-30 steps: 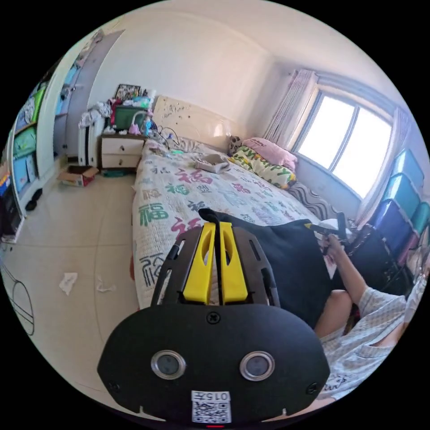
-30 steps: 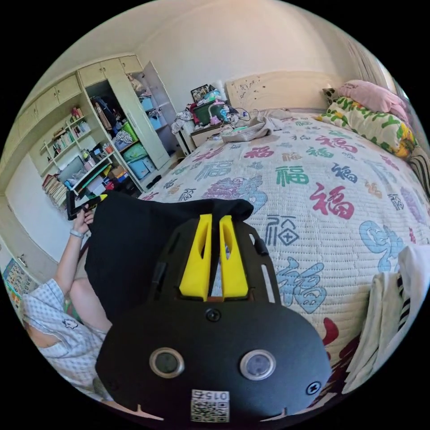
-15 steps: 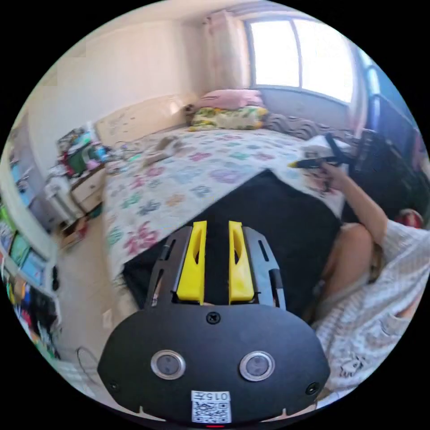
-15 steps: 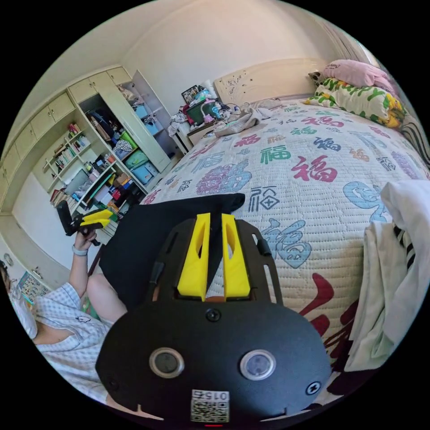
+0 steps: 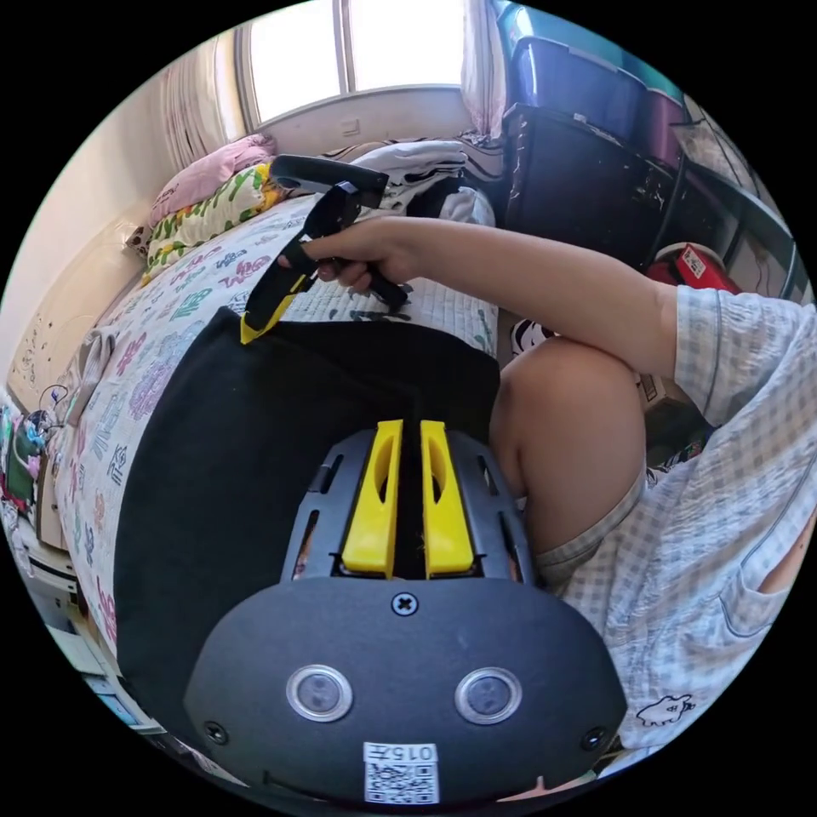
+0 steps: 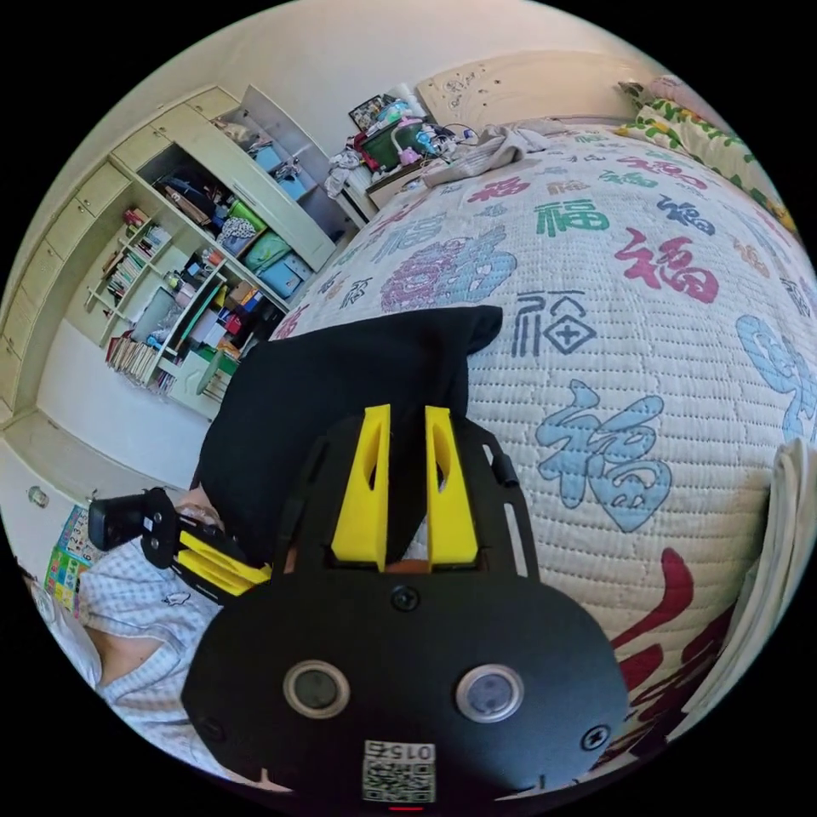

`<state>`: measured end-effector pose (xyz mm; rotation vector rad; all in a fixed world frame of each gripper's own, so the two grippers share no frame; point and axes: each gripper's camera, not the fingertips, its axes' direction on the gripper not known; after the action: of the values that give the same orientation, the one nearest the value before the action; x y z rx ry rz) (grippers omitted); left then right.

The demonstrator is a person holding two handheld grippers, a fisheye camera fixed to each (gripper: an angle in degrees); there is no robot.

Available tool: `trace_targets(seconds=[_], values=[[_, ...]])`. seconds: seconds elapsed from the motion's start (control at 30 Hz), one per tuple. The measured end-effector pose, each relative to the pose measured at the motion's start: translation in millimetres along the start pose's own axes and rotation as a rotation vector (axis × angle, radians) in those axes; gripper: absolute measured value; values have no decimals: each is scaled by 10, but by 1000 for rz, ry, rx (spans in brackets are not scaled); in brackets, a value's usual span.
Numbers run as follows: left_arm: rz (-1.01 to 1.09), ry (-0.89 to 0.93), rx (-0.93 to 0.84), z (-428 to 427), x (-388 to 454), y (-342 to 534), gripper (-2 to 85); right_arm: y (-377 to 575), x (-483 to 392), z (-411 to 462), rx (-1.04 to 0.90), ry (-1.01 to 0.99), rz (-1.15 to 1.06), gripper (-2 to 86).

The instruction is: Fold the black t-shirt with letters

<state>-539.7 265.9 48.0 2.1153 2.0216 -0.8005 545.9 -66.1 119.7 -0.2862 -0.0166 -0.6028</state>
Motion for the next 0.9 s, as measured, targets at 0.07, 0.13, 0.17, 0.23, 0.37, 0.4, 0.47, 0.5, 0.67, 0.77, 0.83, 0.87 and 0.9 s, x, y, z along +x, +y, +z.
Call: trace_targets(seconds=[0.07,0.13,0.17,0.23,0.37,0.4,0.47,0.5,0.67,0.77,0.83,0.87,0.9], values=[[2,26,23,-81,-51,-29,3,-15,55,-81,66,-40,29,58],[8,47,49,-156,-48,-40,-2,-39,93,-98,75,-63,44,31],[10,55,68,-215,-40,-48,-4,-60,106,-99,64,-69,49,15],[21,61,94,-314,-21,-60,-5,-82,96,-127,72,-72,34,3],[46,63,113,-463,39,-89,-6,-124,62,-298,122,-43,38,-1],[48,61,112,-467,48,-91,-6,-128,67,-314,120,-45,42,0],[22,26,118,-448,48,-88,-5,-134,99,-349,69,-30,57,13],[17,23,120,-437,43,-84,-5,-136,119,-351,48,-34,73,17],[44,-10,79,-354,110,-107,-4,-150,120,-393,-17,-188,63,71],[62,-35,63,-334,169,-115,-4,-214,-3,-396,-32,-119,34,18],[57,-38,62,-334,178,-105,-4,-253,-85,-471,-7,-97,16,6],[47,-38,68,-347,177,-92,-4,-272,-125,-547,28,-87,16,2],[42,-40,74,-360,178,-82,-5,-280,-139,-586,45,-87,20,1]])
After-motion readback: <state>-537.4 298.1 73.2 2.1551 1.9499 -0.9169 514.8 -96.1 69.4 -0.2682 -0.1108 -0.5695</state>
